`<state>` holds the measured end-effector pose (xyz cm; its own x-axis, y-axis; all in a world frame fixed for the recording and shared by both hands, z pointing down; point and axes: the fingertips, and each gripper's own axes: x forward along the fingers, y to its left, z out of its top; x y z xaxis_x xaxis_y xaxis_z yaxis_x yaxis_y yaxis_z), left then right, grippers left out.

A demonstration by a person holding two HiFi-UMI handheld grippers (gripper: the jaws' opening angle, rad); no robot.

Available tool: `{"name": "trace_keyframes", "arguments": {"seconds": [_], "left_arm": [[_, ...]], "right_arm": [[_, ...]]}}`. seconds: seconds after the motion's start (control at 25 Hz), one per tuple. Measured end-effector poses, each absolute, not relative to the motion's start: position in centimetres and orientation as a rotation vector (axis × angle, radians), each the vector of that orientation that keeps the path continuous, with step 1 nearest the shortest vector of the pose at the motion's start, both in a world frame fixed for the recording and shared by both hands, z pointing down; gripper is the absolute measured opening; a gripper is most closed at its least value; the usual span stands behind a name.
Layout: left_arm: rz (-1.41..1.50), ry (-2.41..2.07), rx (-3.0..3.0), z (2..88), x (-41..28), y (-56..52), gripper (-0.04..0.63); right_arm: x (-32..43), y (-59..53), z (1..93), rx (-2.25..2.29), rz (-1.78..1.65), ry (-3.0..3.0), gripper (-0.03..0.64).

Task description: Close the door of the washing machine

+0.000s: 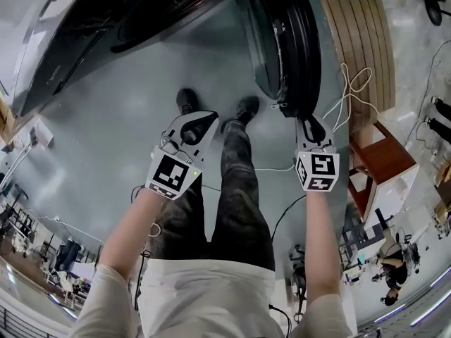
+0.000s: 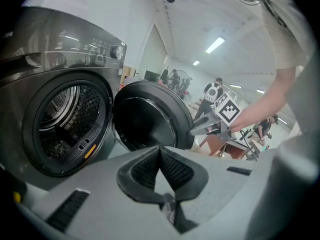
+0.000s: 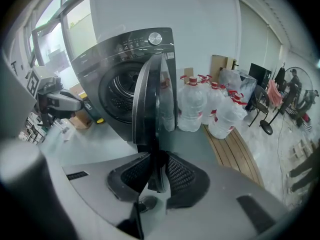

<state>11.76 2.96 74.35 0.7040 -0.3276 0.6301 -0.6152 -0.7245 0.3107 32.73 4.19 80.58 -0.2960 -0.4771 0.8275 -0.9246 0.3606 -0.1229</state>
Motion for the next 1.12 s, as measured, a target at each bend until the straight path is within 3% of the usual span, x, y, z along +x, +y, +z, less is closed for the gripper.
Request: {"name": "trace_keyframes", "arguments": {"seconds": [1.12], "left_arm": [[0.709, -0.903, 2.298, 75.2, -0.3, 3.8, 0.008]], "right_arm": [[12.5, 4.3, 80.9, 1.133, 1.087, -2.030, 0.173]]}}
